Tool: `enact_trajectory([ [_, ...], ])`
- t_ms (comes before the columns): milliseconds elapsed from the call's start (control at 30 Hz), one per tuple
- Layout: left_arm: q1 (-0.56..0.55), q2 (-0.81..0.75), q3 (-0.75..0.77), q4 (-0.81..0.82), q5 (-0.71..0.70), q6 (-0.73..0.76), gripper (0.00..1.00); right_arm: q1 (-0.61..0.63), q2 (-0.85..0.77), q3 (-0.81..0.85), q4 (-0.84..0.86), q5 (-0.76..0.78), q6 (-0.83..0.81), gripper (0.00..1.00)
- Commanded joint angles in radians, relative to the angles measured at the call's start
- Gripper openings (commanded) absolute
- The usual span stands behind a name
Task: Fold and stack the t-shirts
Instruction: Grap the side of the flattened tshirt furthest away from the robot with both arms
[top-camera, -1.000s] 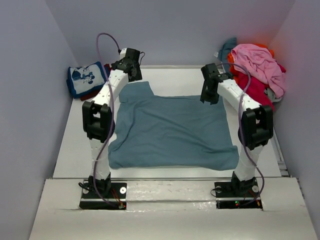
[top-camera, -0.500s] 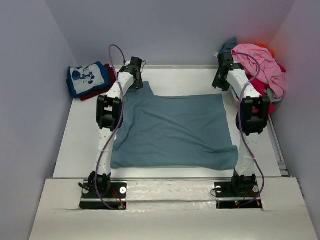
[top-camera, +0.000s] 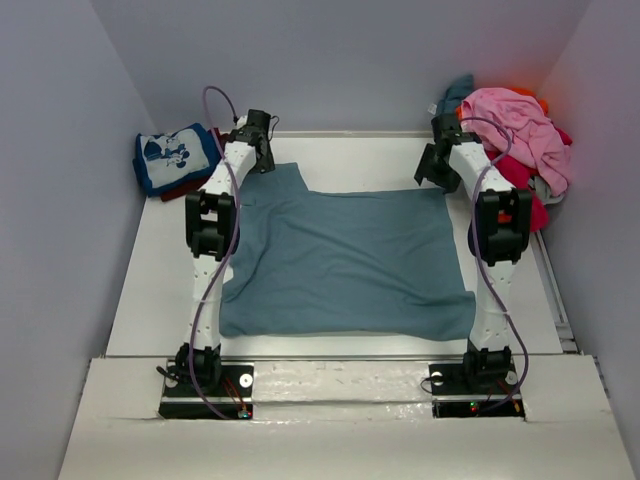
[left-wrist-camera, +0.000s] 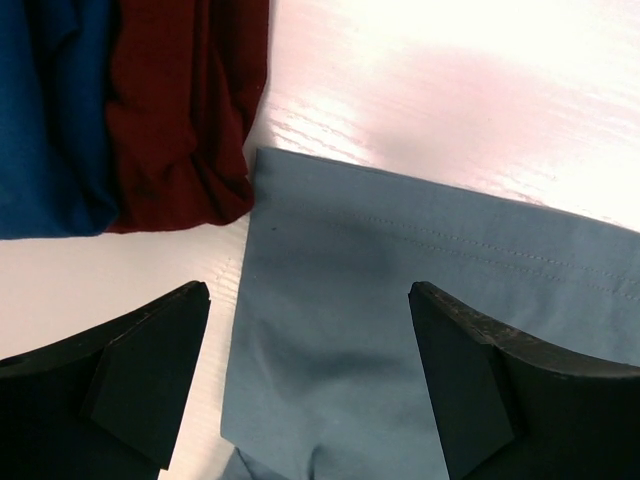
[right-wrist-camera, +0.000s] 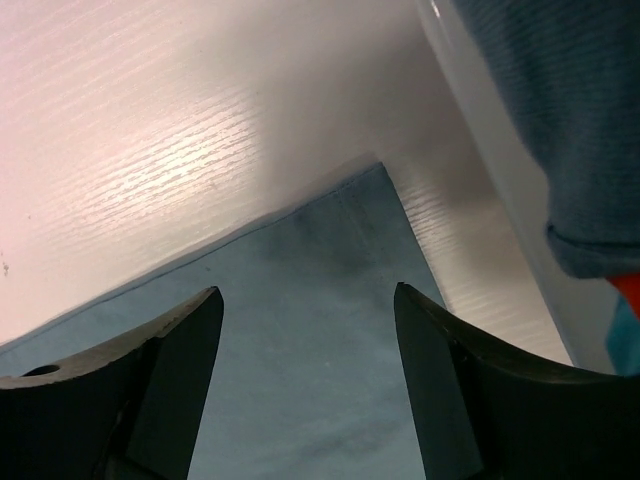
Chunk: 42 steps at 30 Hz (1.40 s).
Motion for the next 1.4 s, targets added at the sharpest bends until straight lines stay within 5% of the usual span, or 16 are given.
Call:
enact_trajectory([
  [0, -0.007, -0.017, -0.044, 0.006, -0.006, 0.008, 0.94, -0.009, 0.027, 0.012, -0.021, -0.012, 0.001, 0.76],
  [533, -0.007, 0.027, -0.032, -0.050, 0.035, -0.001, 0.98, -0.009, 0.084, -0.014, -0.044, -0.061, 0.012, 0.78],
  [867, 0.002, 0.027, -0.043, -0.038, 0.192, 0.010, 0.99, -0.009, 0.102, -0.014, -0.055, -0.134, 0.021, 0.77],
  [1367, 0.002, -0.089, -0.083, 0.046, 0.155, -0.006, 0.98, -0.009, 0.065, -0.012, -0.050, -0.163, 0.003, 0.77],
])
